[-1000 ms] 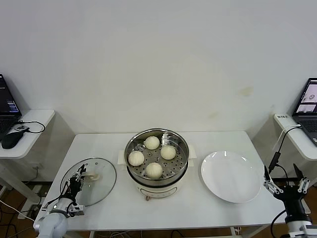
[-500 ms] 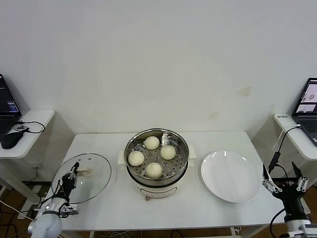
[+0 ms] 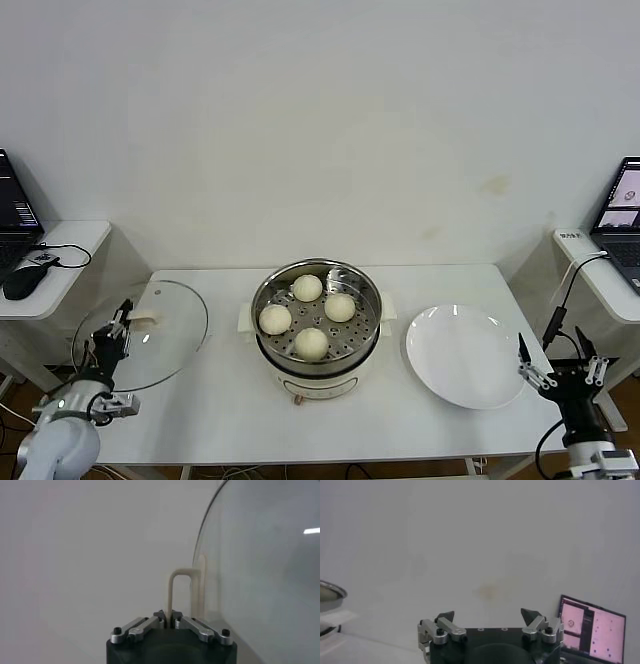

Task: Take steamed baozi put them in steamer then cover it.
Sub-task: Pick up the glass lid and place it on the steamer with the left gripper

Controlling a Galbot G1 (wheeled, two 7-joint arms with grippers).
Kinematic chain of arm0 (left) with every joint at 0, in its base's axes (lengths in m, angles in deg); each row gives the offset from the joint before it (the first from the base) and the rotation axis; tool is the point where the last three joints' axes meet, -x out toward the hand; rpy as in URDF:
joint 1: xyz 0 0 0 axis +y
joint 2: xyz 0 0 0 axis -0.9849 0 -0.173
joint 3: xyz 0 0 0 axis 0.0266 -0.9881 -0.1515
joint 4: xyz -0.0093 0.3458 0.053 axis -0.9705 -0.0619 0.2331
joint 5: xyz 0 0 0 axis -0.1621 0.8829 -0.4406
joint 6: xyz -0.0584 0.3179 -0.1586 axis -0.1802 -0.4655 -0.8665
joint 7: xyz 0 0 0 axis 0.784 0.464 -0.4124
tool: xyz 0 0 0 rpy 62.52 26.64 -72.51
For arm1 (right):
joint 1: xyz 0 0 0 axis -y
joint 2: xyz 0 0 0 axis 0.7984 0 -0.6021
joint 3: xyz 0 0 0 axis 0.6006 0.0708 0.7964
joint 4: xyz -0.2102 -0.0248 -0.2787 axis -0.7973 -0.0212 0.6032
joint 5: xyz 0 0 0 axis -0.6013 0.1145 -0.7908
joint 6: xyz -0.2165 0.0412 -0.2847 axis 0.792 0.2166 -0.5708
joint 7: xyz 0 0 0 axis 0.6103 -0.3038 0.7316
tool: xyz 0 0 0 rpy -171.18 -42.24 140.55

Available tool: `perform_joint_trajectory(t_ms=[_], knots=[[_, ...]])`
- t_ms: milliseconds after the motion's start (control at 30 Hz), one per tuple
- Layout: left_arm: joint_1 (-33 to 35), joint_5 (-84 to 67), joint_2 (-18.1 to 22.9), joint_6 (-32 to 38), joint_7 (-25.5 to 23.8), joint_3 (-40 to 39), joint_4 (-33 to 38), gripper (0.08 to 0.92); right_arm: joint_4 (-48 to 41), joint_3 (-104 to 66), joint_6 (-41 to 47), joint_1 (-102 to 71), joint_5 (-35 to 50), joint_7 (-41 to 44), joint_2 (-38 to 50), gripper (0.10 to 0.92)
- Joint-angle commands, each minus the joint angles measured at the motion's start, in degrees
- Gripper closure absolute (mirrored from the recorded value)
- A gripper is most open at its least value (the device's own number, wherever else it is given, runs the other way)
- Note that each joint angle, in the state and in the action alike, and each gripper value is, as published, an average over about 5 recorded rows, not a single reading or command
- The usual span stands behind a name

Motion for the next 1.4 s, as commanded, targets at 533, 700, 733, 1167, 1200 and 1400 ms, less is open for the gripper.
perform_joint_trajectory(t_ms=[533, 700, 733, 1167, 1200, 1400], knots=[[-12.7, 6.5, 2.0, -21.6, -17.0, -26.6, 21.8, 0.856, -3.5, 6.3, -2.0, 2.4, -12.3, -0.7, -2.8, 0.202], [-13.8, 13.2, 6.5, -23.0, -20.3, -28.1, 21.1, 0.856, -5.5, 8.4, -1.6, 4.6, -14.1, -0.7, -3.1, 0.203], [-13.8, 13.8, 7.1, -23.2, -20.7, -28.3, 21.2, 0.856, -5.8, 8.7, -1.5, 5.0, -14.4, -0.8, -3.2, 0.203], [-16.9, 19.6, 16.5, -23.9, -22.2, -36.0, 16.4, 0.856, -7.1, 10.6, -1.7, 5.1, -17.7, -1.0, -4.7, 0.203], [-17.5, 19.7, 17.0, -23.9, -22.2, -36.7, 15.7, 0.856, -7.0, 10.6, -1.7, 5.1, -17.9, -1.0, -4.8, 0.203], [-20.0, 19.7, 18.4, -24.1, -22.5, -39.3, 12.7, 0.856, -6.8, 10.7, -1.9, 4.3, -18.9, -1.1, -5.2, 0.202]])
